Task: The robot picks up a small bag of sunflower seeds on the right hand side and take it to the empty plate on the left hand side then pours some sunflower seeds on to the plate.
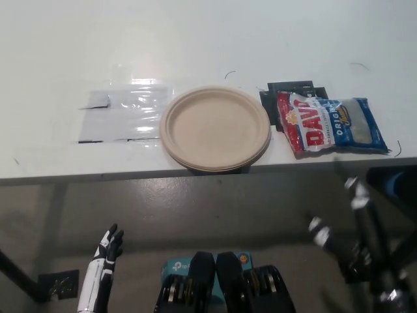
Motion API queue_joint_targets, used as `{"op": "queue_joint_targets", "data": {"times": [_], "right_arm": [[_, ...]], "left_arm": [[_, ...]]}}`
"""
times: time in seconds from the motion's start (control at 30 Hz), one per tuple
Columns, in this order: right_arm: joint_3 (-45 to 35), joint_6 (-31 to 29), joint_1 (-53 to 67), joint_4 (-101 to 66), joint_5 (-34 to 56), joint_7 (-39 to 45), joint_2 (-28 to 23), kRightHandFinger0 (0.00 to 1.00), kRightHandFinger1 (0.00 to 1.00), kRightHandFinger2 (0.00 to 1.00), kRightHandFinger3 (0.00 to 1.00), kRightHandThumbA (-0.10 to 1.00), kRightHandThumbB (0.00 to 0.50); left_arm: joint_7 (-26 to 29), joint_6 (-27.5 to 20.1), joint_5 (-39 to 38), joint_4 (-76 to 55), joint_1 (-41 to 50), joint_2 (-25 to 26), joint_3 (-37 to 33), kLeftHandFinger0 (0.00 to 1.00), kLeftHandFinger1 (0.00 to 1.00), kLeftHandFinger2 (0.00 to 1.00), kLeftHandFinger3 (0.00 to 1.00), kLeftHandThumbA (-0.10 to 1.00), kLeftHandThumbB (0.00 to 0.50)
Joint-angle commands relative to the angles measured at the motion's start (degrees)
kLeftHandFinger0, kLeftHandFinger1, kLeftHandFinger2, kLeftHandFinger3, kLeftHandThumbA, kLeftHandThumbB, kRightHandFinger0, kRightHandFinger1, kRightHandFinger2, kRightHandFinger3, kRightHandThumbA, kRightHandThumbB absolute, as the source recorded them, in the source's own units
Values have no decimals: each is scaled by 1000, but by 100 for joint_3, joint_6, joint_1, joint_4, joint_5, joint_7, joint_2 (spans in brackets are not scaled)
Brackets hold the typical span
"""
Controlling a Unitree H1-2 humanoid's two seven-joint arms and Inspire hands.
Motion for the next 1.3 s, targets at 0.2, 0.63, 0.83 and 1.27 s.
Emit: {"op": "queue_joint_targets", "data": {"times": [0.2,0.63,0.83,1.27], "right_arm": [[-265,759,-1267,146,-1021,90,-951,1000,1000,1000,1000,654,351],[243,1289,-2371,1436,-1648,201,-1545,1000,1000,1000,1000,1000,412],[497,1441,-2568,1489,-1659,512,-1703,1000,1000,1000,1000,1000,417],[506,1568,-2707,1742,-1522,496,-1624,1000,1000,1000,1000,1000,418]], "left_arm": [[178,-385,252,-15,8,26,-20,1000,1000,1000,1000,1000,232],[168,-489,232,79,48,20,-23,1000,1000,1000,1000,1000,163],[202,-475,306,72,33,15,-18,1000,1000,1000,1000,1000,163],[177,-514,314,117,-46,28,-11,1000,1000,1000,1000,1000,189]]}}
